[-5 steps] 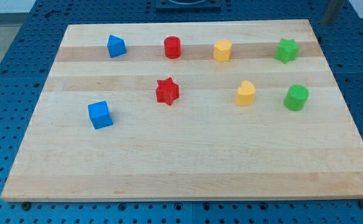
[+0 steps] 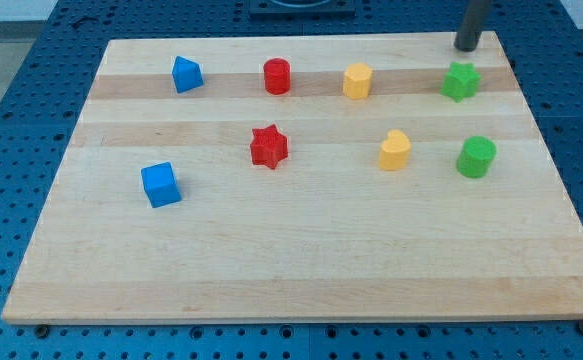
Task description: Push the green star towards the green circle
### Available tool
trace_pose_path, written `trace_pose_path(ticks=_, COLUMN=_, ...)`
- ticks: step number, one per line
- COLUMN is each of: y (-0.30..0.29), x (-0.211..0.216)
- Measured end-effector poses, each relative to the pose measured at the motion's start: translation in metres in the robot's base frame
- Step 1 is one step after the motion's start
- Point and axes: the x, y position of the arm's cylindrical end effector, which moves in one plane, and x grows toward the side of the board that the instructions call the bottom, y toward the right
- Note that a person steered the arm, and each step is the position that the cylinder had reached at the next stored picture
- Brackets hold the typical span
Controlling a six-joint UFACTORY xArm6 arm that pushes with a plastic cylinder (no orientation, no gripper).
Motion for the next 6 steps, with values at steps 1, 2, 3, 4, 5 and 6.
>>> trace_pose_path(ticks=1, y=0.0, x=0.0)
trace_pose_path(ticks=2, y=-0.005, x=0.055)
trace_pose_path(ticks=3, y=-0.005, x=0.056)
trace_pose_path(ticks=4, y=-0.005, x=0.081)
trace_pose_path(ticks=5, y=-0.005, x=0.1)
trace_pose_path(ticks=6, y=-0.004, x=0.114)
